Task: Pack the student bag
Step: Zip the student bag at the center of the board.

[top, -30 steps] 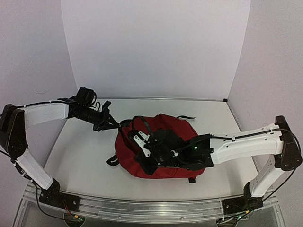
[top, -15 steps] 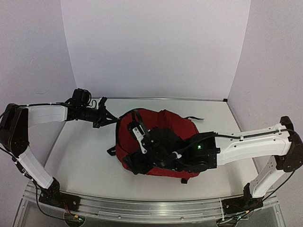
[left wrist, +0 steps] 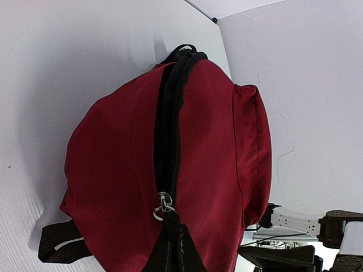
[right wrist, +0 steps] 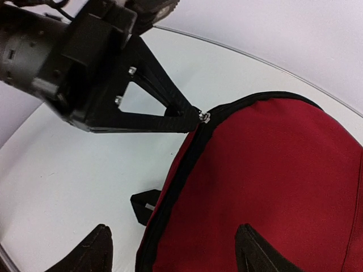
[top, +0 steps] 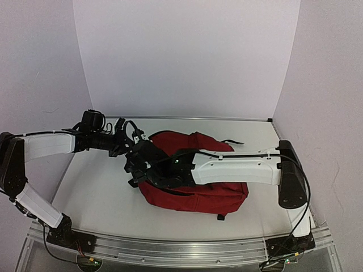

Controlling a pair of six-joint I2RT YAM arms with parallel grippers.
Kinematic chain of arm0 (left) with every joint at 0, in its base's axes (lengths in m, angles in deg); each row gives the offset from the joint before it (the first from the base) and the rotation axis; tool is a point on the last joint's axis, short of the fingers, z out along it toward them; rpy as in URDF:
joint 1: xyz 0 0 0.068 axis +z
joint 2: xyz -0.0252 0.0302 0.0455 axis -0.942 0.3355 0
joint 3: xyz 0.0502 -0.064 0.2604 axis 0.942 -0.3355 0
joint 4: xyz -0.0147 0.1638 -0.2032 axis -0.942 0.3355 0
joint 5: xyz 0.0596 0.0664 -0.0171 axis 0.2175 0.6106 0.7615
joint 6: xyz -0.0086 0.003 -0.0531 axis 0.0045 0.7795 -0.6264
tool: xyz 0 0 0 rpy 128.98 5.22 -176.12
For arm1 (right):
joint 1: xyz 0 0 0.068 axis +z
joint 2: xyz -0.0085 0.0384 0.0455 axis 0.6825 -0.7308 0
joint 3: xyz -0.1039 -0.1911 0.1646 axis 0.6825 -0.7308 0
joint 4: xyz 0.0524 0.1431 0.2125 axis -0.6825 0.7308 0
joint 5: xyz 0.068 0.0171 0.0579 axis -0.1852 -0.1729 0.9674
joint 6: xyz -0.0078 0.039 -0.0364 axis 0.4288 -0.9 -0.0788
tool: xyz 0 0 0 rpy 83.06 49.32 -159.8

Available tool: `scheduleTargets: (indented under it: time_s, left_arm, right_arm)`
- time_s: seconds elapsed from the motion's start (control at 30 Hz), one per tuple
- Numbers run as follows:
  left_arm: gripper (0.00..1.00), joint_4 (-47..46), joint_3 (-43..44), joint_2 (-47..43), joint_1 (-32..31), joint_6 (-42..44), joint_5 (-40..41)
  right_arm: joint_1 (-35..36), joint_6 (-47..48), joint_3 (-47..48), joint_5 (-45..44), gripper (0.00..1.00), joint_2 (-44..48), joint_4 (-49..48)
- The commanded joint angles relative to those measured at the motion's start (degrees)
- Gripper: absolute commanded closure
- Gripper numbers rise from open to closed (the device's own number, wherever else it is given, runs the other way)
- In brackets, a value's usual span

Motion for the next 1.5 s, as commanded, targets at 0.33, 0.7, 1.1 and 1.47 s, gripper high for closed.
scheduleTargets:
  time_s: [0.33, 0.7, 1.1, 1.47]
  left_arm:
    - [1.0, -1.29, 0.91, -2.83, 0.17, 0.4, 2.27]
    - [1.0, 1.93, 5.65, -1.41, 0.9, 0.05, 6.78]
    - [1.0, -0.23, 3.66, -1.93, 1.49, -0.41, 2.4]
    - [1.0, -0.53, 1.84, -3.74, 1.4, -1.2, 1.64]
  right_arm:
    - [-3.6, 7.99, 12.14, 5.8, 0.88, -8.34, 1.56]
    - [-1.12, 11.51, -6.92, 20.37, 1.0, 9.64, -1.43]
    - [-1.84, -1.84, -3.27, 8.17, 0.43, 8.84, 1.74]
    - [-3.08, -0.14, 22.86, -3.28, 0.22, -14.78, 14.31]
